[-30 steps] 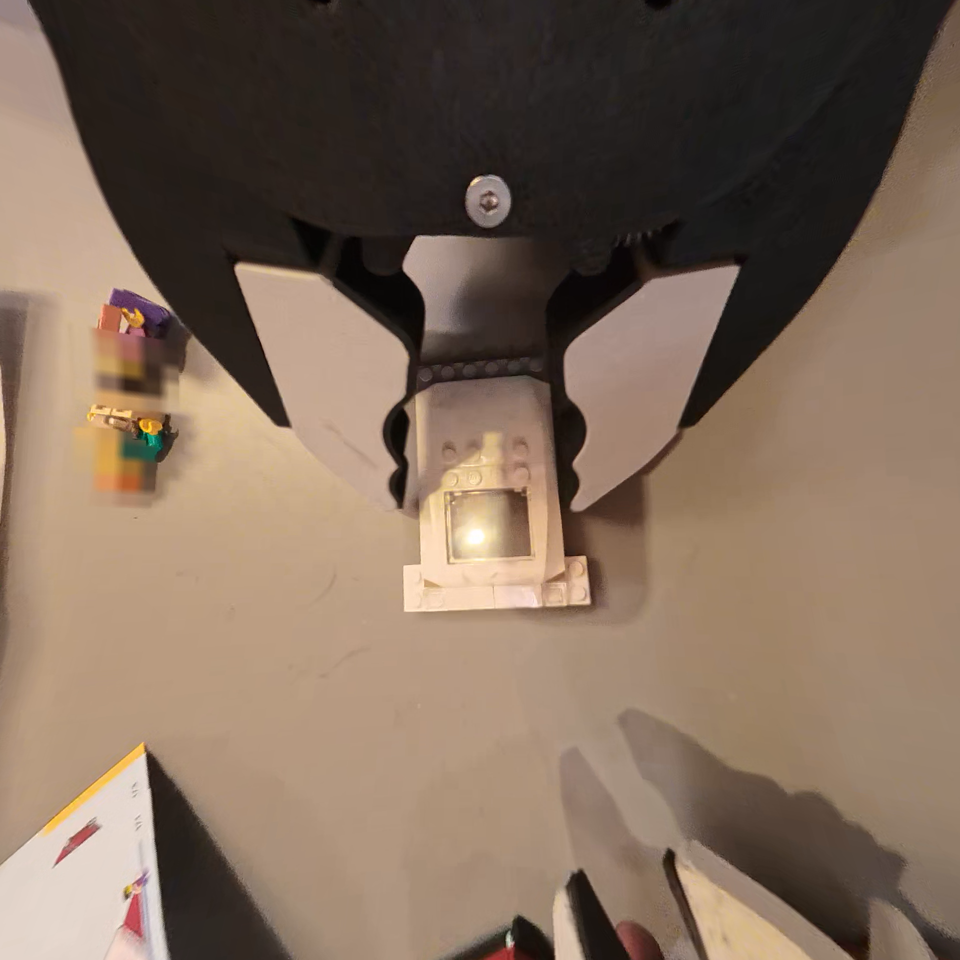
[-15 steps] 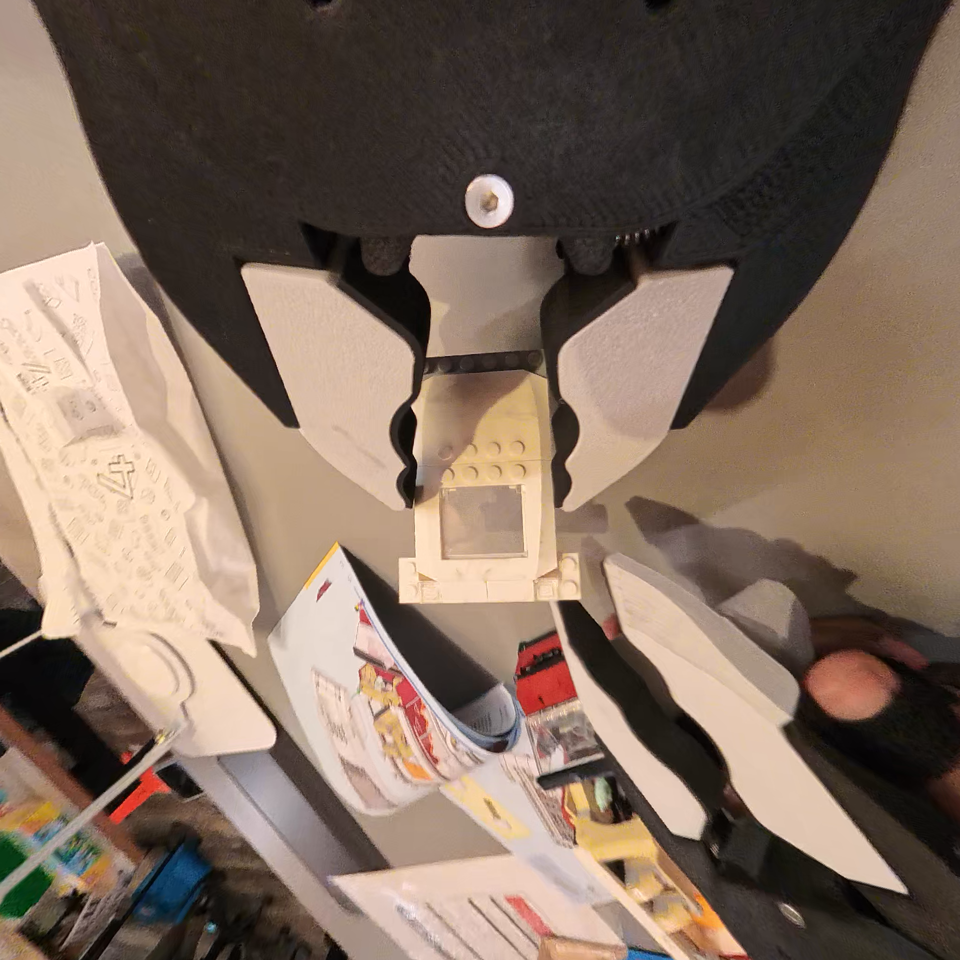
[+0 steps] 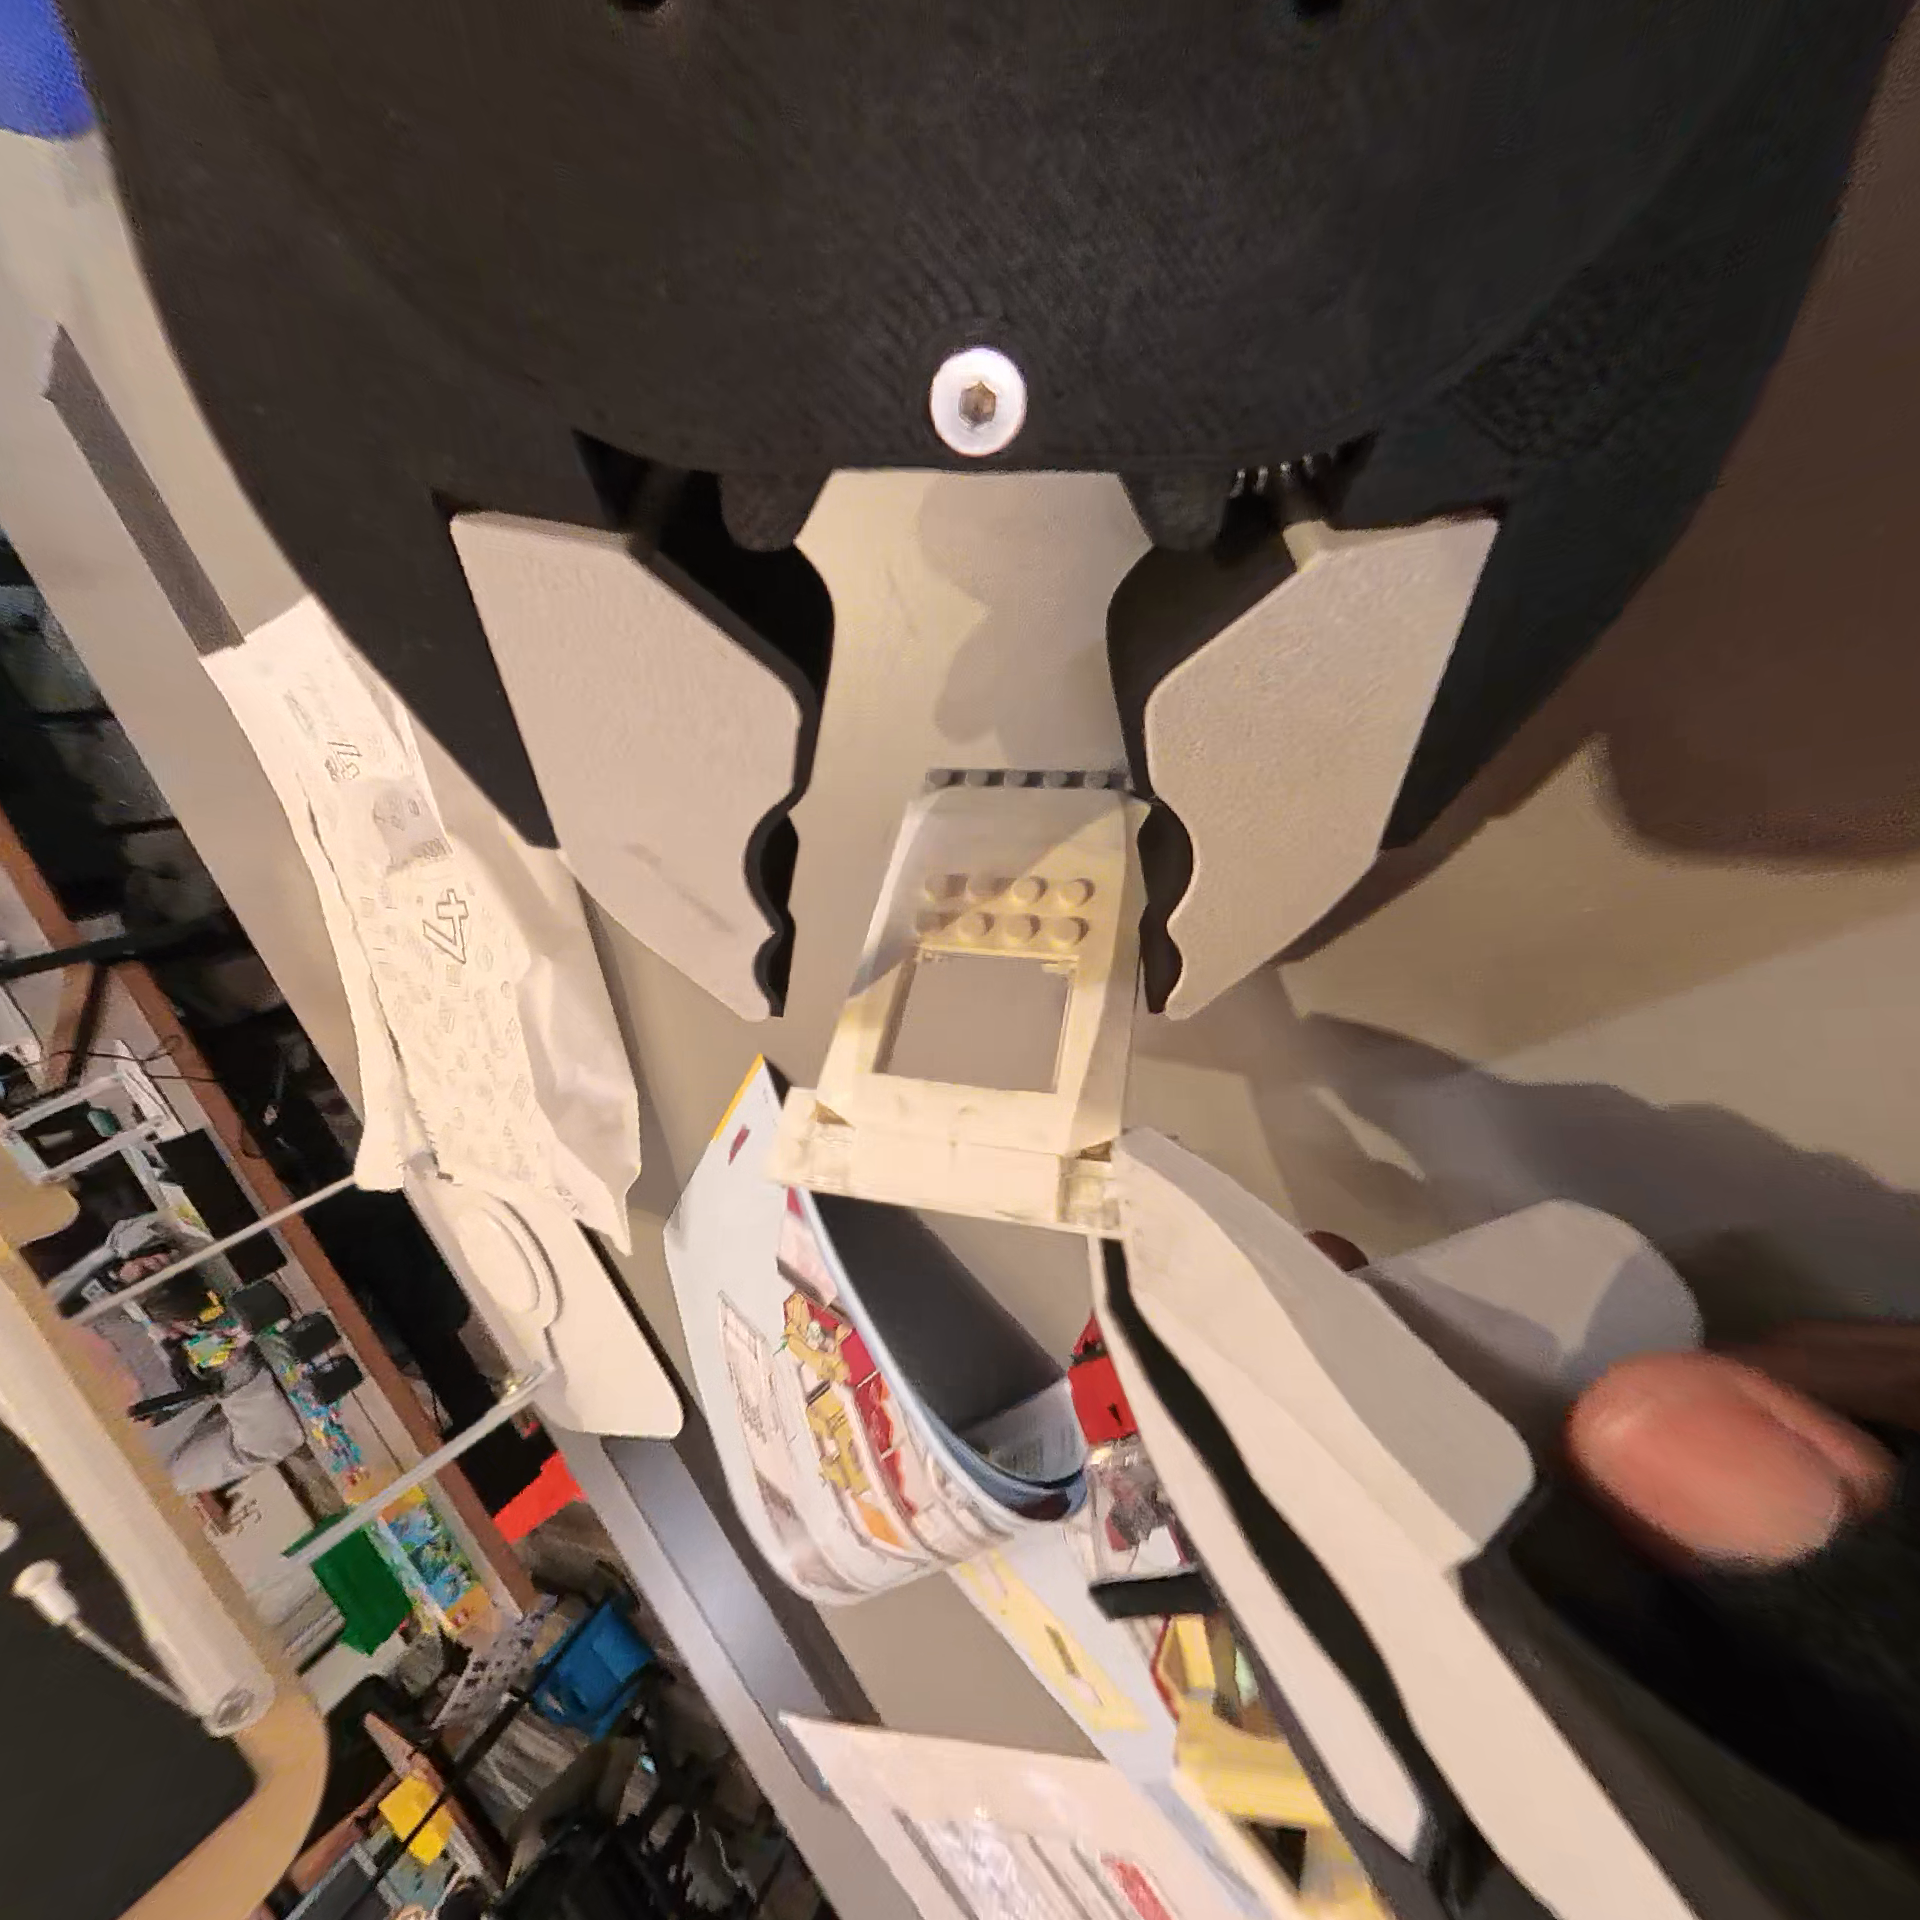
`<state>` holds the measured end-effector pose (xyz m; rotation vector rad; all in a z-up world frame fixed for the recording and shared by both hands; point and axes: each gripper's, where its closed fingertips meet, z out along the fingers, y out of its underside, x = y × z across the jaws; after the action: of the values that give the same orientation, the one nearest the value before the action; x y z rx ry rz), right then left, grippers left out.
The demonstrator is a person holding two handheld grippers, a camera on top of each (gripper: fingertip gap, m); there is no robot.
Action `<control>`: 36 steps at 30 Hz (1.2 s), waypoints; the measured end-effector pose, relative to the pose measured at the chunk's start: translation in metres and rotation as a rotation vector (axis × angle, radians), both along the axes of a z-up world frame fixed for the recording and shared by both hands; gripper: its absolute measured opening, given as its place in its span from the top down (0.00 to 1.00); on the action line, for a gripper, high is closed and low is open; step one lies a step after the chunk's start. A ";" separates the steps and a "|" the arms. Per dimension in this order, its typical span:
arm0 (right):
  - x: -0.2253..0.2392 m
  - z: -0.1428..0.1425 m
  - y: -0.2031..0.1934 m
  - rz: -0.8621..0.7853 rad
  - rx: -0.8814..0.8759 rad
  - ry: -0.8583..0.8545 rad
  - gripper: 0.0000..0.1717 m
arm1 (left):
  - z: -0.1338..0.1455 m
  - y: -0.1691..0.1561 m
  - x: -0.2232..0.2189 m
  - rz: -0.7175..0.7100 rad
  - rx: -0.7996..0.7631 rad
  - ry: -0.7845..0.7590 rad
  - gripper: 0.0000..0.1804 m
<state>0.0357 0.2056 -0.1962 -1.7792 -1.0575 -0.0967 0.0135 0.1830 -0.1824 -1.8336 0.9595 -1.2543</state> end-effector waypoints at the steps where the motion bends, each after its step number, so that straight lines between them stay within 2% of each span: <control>1: 0.000 -0.004 0.000 -0.007 -0.003 -0.025 0.62 | 0.000 -0.001 0.000 -0.003 -0.005 -0.004 0.94; 4: 0.001 -0.016 0.002 -0.034 -0.011 -0.088 0.63 | 0.001 -0.003 0.001 -0.010 -0.020 -0.014 0.94; 10: 0.003 -0.022 0.002 -0.035 -0.038 -0.106 0.65 | -0.006 -0.004 0.001 -0.033 0.029 0.041 0.95; 15: 0.002 -0.017 -0.003 0.029 -0.063 -0.046 0.66 | -0.004 -0.006 0.001 -0.068 0.115 0.057 0.95; 20: -0.001 -0.012 -0.011 0.109 -0.147 0.091 0.67 | -0.002 -0.010 0.001 -0.110 0.114 0.054 0.95; 25: -0.002 -0.012 -0.014 0.135 -0.168 0.108 0.67 | -0.004 -0.012 0.001 -0.126 0.098 0.072 0.95; 29: -0.002 -0.011 -0.008 0.104 -0.087 0.055 0.66 | -0.005 -0.007 -0.002 -0.097 0.029 0.060 0.95; 36: 0.010 -0.007 -0.002 0.100 0.185 -0.203 0.61 | 0.004 0.013 -0.012 0.023 -0.079 -0.026 0.95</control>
<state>0.0462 0.2039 -0.2037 -1.5713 -1.2392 -0.3090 0.0012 0.1958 -0.1780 -1.8790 0.8841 -1.3158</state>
